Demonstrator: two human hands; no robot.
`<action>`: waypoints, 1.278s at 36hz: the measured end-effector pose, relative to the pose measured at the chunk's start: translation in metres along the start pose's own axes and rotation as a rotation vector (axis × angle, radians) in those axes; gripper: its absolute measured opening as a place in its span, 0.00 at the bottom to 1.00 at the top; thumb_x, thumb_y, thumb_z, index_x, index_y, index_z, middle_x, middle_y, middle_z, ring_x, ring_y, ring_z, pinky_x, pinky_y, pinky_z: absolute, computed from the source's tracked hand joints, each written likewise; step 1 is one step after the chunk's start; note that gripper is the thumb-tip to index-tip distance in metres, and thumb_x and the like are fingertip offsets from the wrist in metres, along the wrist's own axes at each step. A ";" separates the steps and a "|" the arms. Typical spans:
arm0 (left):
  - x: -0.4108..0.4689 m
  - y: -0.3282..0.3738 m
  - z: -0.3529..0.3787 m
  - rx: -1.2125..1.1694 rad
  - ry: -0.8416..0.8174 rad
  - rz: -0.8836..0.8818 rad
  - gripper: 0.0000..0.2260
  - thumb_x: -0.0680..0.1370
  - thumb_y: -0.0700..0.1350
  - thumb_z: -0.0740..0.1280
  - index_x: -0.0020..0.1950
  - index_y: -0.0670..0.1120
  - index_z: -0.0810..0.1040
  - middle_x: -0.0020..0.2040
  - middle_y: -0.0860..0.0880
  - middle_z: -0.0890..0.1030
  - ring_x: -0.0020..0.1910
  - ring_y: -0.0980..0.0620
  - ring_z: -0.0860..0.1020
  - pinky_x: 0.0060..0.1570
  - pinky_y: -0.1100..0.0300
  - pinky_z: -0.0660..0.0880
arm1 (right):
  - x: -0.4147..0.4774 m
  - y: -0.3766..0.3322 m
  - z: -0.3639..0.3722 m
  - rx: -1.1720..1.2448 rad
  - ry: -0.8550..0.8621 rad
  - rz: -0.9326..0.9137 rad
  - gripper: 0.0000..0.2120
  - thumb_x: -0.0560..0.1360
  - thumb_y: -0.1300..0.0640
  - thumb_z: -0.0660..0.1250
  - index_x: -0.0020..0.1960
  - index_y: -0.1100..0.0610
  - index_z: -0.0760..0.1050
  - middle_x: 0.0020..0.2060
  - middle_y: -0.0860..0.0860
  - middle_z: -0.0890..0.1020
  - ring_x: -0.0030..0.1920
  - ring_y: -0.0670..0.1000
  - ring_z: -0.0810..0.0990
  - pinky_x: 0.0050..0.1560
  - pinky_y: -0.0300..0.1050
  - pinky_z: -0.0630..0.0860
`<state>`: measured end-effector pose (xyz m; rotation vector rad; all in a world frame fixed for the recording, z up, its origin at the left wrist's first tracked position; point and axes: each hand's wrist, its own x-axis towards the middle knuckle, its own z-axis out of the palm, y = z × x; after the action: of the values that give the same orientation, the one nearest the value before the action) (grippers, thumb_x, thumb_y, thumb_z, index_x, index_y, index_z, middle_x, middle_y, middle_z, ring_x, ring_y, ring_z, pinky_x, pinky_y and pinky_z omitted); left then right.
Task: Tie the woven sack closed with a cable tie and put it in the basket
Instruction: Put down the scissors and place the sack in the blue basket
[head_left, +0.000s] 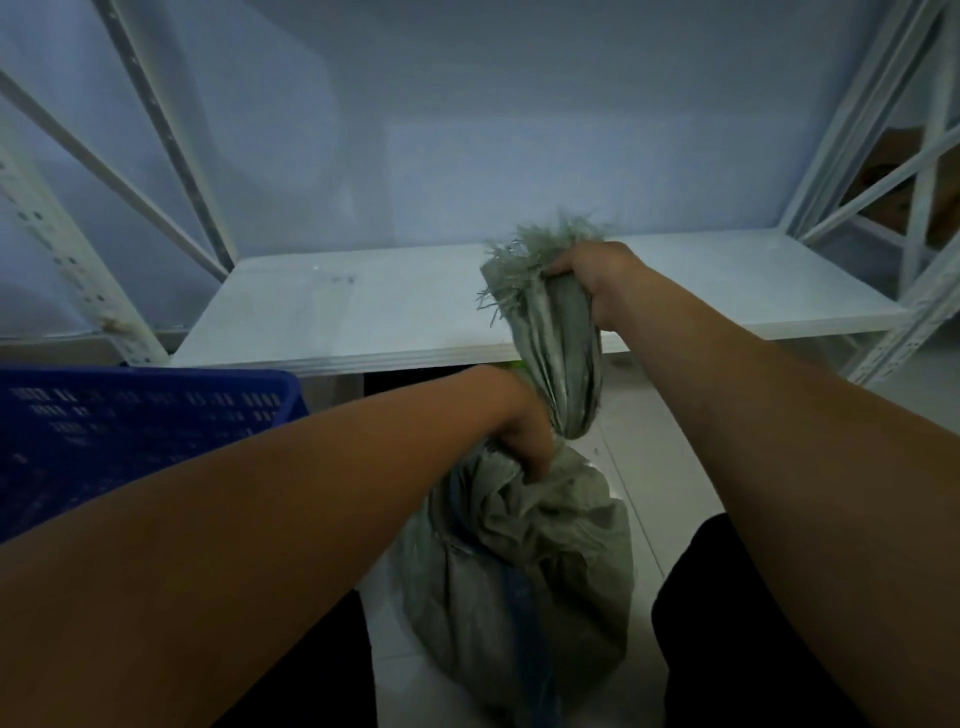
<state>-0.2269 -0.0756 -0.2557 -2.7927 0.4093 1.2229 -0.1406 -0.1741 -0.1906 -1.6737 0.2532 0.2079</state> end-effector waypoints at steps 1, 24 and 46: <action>0.004 0.001 0.003 0.028 -0.070 -0.010 0.25 0.72 0.54 0.72 0.64 0.42 0.77 0.59 0.43 0.80 0.54 0.45 0.79 0.60 0.50 0.76 | -0.002 -0.002 0.002 0.018 -0.002 -0.017 0.22 0.63 0.64 0.73 0.56 0.64 0.78 0.48 0.62 0.84 0.46 0.61 0.84 0.53 0.67 0.80; -0.002 -0.032 -0.014 -1.218 0.203 -0.074 0.14 0.78 0.50 0.69 0.53 0.39 0.79 0.46 0.41 0.84 0.42 0.45 0.82 0.52 0.50 0.80 | -0.030 -0.015 0.041 -0.223 -0.190 -0.682 0.13 0.77 0.66 0.67 0.55 0.53 0.85 0.58 0.46 0.83 0.62 0.43 0.78 0.60 0.31 0.72; -0.023 -0.067 -0.053 -1.977 0.687 0.137 0.09 0.74 0.47 0.72 0.51 0.44 0.82 0.46 0.44 0.81 0.42 0.47 0.79 0.39 0.60 0.75 | -0.023 0.026 0.062 -0.480 -0.242 -0.234 0.41 0.70 0.58 0.76 0.78 0.56 0.60 0.62 0.56 0.79 0.58 0.58 0.81 0.60 0.55 0.80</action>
<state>-0.1858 -0.0148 -0.2057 -4.6706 -1.5808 0.4078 -0.1692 -0.1146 -0.2160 -2.1119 -0.1914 0.3096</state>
